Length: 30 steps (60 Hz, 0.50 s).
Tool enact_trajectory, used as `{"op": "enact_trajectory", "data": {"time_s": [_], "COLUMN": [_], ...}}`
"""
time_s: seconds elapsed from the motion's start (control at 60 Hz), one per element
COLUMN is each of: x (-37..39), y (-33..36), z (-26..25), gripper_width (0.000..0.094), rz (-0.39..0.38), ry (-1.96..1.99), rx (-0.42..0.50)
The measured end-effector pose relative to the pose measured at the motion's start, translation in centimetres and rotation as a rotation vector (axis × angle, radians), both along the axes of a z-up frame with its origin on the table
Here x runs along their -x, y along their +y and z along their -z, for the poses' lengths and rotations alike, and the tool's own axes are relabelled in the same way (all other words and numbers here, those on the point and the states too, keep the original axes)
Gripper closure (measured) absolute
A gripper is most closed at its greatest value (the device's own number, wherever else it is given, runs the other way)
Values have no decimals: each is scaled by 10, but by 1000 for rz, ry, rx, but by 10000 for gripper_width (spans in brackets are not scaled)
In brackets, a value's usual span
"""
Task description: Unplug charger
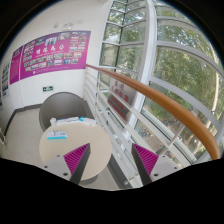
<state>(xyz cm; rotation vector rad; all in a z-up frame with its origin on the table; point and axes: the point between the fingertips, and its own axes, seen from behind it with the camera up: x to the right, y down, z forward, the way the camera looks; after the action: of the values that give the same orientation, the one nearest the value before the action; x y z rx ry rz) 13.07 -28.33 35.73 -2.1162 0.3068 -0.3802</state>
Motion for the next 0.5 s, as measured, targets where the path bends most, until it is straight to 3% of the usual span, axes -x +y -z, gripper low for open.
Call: {"op": "enact_trajectory", "data": {"time_s": [0.167, 0.283, 0.417, 0.5], "x": [6, 24, 86, 141], "y": [-3, 3, 6, 49], "z": [34, 89, 139, 172], "gripper_width": [81, 72, 78, 76], "rz": [-1, -25, -116, -200], "ry": [20, 45, 88, 128], "rx": [44, 86, 128, 122]}}
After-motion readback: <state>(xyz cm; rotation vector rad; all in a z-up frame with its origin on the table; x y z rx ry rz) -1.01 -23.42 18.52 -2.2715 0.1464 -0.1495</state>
